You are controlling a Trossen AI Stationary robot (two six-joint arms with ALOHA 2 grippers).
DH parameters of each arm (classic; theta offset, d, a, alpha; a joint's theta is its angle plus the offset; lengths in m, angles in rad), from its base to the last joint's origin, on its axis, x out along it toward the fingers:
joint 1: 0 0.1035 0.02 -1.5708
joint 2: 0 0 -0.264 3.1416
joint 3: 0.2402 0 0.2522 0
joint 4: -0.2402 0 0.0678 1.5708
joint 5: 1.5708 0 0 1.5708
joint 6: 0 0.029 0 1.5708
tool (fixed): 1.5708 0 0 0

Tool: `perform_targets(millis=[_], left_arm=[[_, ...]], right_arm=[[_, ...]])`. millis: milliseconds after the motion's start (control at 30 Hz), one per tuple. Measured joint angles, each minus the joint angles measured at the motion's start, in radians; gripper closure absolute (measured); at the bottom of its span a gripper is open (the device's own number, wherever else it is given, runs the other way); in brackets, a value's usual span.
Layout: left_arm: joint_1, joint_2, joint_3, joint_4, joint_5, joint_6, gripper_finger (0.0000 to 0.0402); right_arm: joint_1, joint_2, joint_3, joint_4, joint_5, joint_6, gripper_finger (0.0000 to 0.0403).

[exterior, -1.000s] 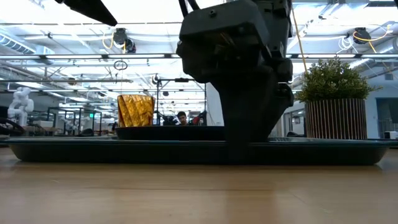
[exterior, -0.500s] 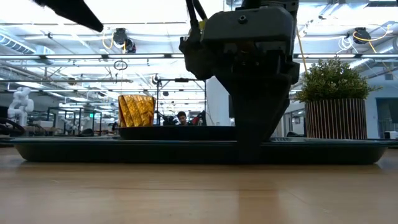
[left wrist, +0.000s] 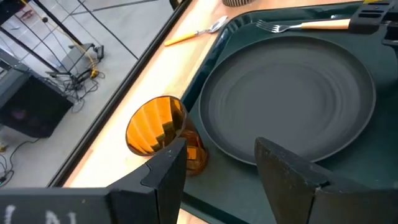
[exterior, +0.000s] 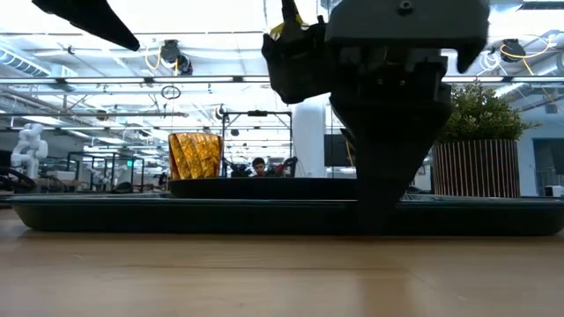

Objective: Pick and place plate/cup/fork/spoon on tray
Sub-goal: Move the black tray to the center of the table

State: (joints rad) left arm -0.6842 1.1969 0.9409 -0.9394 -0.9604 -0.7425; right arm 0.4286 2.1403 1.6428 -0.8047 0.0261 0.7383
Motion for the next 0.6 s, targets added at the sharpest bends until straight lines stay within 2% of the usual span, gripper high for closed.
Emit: perform_targets(millis=[600], left_arm=[[0.000,0.000,0.000,0.001,-0.006,0.002,0.0208]], right_arm=[[0.000,0.000,0.000,0.002,0.027,-0.156,0.0255]])
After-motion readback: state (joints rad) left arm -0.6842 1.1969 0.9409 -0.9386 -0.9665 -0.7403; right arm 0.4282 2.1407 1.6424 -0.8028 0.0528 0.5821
